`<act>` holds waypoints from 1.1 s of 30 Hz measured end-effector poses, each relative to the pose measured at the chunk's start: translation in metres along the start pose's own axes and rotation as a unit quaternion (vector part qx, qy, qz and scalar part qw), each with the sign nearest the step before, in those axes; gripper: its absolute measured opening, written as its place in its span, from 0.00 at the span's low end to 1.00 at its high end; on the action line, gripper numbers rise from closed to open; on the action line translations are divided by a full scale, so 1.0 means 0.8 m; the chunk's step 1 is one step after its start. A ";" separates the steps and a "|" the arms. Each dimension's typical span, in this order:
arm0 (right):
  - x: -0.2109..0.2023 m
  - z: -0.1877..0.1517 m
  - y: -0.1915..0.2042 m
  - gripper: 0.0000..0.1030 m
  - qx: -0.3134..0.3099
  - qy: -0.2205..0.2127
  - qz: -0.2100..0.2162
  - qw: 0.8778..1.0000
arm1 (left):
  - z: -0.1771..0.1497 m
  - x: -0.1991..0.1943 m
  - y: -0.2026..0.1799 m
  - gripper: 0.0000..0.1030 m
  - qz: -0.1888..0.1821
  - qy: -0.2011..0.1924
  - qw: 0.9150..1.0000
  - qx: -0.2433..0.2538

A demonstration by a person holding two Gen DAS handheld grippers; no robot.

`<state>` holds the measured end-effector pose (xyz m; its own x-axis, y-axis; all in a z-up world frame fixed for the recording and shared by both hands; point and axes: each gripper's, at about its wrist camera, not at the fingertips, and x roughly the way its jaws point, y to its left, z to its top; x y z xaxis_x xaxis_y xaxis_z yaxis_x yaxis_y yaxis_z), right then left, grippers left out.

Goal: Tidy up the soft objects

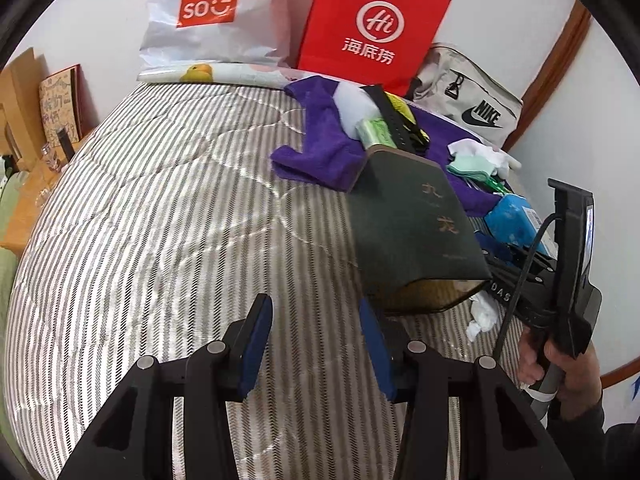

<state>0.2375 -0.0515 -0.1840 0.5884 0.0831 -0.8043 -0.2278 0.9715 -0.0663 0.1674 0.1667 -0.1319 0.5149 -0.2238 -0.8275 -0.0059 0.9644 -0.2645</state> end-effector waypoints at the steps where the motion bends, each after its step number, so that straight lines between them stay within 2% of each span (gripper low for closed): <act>1: 0.000 0.000 0.000 0.15 -0.002 0.000 -0.003 1.000 | -0.001 0.000 0.003 0.42 0.001 0.001 1.000 -0.003; 3: 0.001 0.000 0.000 0.03 -0.004 0.002 0.001 1.000 | -0.003 -0.001 0.005 0.42 0.002 0.001 1.000 -0.005; 4: 0.000 0.000 -0.001 0.00 -0.004 0.002 0.002 1.000 | -0.003 -0.002 0.006 0.42 0.003 0.001 1.000 -0.006; 9: -0.015 -0.010 -0.003 0.00 0.004 -0.004 0.024 1.000 | -0.009 -0.007 0.006 0.42 0.007 0.001 1.000 -0.005; 18: -0.098 -0.047 0.002 0.00 -0.008 -0.033 0.072 0.997 | -0.027 -0.007 -0.024 0.42 -0.003 0.013 1.000 0.011; 26: -0.145 -0.107 -0.007 0.00 -0.030 -0.032 0.114 0.993 | -0.053 0.004 -0.070 0.42 -0.036 0.028 0.998 0.036; 30: -0.152 -0.138 -0.028 0.00 -0.030 -0.027 0.115 0.993 | -0.062 0.009 -0.106 0.42 -0.054 0.025 0.997 0.058; 33: -0.155 -0.157 -0.049 0.00 -0.018 -0.025 0.116 0.993 | -0.066 0.013 -0.131 0.42 -0.053 0.023 0.995 0.076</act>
<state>0.0763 -0.1279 -0.1559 0.5535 0.3157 -0.7707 -0.3895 0.9161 0.0954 0.1281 0.0557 -0.1389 0.4665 -0.3289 -0.8211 0.1785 0.9442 -0.2768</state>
